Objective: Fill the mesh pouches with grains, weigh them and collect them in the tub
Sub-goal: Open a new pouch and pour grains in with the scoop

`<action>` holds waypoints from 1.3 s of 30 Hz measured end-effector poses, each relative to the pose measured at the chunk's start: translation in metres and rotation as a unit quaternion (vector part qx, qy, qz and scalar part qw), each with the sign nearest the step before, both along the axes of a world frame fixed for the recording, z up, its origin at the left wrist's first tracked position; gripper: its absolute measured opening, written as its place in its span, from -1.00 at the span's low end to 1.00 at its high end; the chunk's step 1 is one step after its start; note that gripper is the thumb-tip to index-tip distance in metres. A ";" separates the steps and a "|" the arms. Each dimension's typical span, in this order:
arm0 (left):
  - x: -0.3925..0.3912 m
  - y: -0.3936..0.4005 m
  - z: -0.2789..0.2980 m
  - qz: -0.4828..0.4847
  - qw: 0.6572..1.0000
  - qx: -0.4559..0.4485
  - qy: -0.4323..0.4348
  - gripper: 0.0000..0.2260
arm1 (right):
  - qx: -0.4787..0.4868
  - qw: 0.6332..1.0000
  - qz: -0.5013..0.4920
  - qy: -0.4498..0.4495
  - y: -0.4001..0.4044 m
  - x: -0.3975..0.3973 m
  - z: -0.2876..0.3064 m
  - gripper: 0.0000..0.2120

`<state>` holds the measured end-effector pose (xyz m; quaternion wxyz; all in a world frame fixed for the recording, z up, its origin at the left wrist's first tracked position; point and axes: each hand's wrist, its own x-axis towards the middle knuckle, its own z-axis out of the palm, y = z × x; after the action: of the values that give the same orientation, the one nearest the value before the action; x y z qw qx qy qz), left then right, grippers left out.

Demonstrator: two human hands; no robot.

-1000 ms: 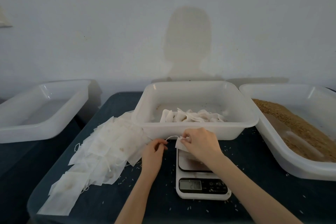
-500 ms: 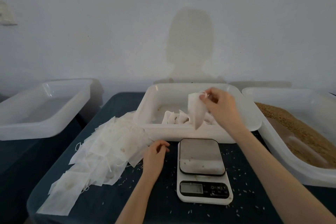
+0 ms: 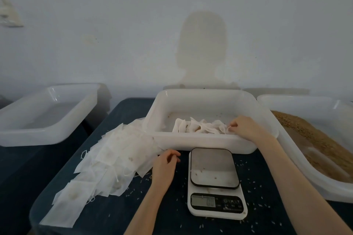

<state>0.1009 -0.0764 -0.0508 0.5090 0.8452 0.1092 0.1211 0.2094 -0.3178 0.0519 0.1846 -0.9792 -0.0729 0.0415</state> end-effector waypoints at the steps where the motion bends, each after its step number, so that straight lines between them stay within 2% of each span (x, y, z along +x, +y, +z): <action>1: 0.000 0.000 0.000 0.000 1.000 0.001 0.001 -0.82 | 0.008 1.000 0.005 0.026 -0.001 -0.001 0.003 -0.78; 5: -0.004 0.001 0.002 0.012 0.999 0.031 -0.017 -0.83 | 0.035 0.999 -0.003 0.039 -0.003 -0.003 0.009 -0.80; 8: -0.010 0.003 0.004 0.077 0.983 0.160 -0.037 -0.85 | 0.092 0.995 -0.035 -0.018 -0.002 -0.003 0.006 -0.77; 11: -0.016 0.010 0.009 0.143 0.942 0.300 -0.040 -0.82 | 0.111 0.992 -0.040 -0.046 -0.002 -0.007 0.004 -0.71; 14: -0.019 0.026 0.015 0.164 0.919 0.357 -0.020 -0.80 | 0.101 0.993 -0.037 -0.052 -0.005 -0.009 0.004 -0.68; 19: -0.027 0.042 0.011 0.082 0.895 0.434 0.062 -0.77 | 0.092 0.994 -0.029 -0.040 -0.008 -0.011 0.004 -0.64; 23: -0.028 0.048 0.011 0.058 0.885 0.457 0.064 -0.79 | 0.080 0.994 -0.029 -0.066 -0.003 -0.018 0.002 -0.66; 30: -0.036 0.046 0.039 0.140 0.948 0.281 -0.046 -0.83 | 0.140 0.965 0.014 -0.223 0.022 -0.055 0.010 -0.82; 34: -0.035 0.024 0.072 0.146 0.975 0.111 -0.127 -0.92 | 0.162 0.966 0.106 -0.172 0.050 -0.078 0.012 -0.88; 37: -0.029 -0.006 0.090 0.089 0.986 0.025 -0.136 -0.94 | 0.208 0.959 0.156 -0.116 0.071 -0.093 0.005 -0.89; 39: -0.026 -0.024 0.096 0.045 0.989 -0.036 -0.136 -0.87 | 0.222 0.955 0.168 -0.103 0.080 -0.098 -0.001 -0.88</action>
<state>0.0745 -0.1007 0.0456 0.5433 0.7963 0.0809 0.2533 0.1110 -0.2381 0.0511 0.3793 -0.8861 -0.2623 -0.0464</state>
